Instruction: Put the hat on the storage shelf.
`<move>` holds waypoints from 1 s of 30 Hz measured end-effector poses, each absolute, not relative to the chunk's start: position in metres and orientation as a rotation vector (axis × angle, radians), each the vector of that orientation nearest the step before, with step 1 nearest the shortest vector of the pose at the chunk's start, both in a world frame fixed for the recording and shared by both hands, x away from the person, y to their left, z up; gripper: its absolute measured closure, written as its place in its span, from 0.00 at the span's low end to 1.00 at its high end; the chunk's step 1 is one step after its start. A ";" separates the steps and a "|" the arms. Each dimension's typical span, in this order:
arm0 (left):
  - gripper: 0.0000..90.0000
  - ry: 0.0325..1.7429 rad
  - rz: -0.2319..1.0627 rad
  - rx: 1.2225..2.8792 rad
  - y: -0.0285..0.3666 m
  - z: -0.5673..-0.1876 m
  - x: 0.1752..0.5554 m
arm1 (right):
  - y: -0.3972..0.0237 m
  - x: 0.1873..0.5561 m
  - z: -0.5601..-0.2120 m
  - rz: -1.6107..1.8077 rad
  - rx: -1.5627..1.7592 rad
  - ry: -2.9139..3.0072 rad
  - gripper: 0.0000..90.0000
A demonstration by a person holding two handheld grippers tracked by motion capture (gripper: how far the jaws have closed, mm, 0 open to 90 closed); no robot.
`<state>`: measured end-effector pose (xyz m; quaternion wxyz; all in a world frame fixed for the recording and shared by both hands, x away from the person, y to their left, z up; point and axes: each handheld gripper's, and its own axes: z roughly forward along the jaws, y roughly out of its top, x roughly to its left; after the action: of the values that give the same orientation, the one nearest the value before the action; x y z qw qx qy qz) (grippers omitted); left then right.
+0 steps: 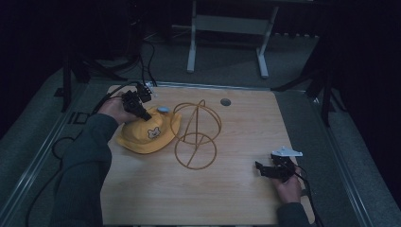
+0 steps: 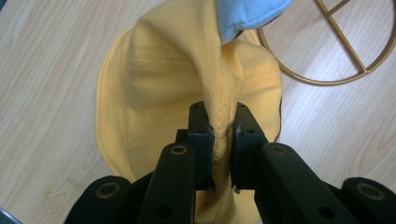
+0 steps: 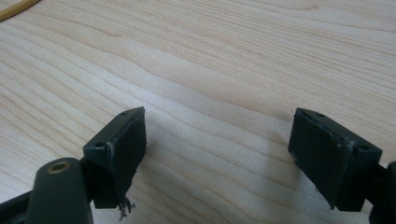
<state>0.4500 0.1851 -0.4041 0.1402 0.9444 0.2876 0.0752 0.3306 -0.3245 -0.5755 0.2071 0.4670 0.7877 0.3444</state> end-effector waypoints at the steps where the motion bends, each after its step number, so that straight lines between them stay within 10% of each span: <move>1: 0.90 0.833 0.221 2.724 0.185 -0.403 0.449 | -0.325 0.331 -0.576 0.959 1.300 2.193 0.21; 30: 0.90 0.735 0.289 2.694 0.204 -0.369 0.405 | -0.325 0.331 -0.575 0.958 1.299 2.194 0.21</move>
<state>0.4050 0.2039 -0.3694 0.1663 0.9463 0.2582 0.1013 0.3306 -0.3246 -0.5755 0.2074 0.4666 0.7880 0.3439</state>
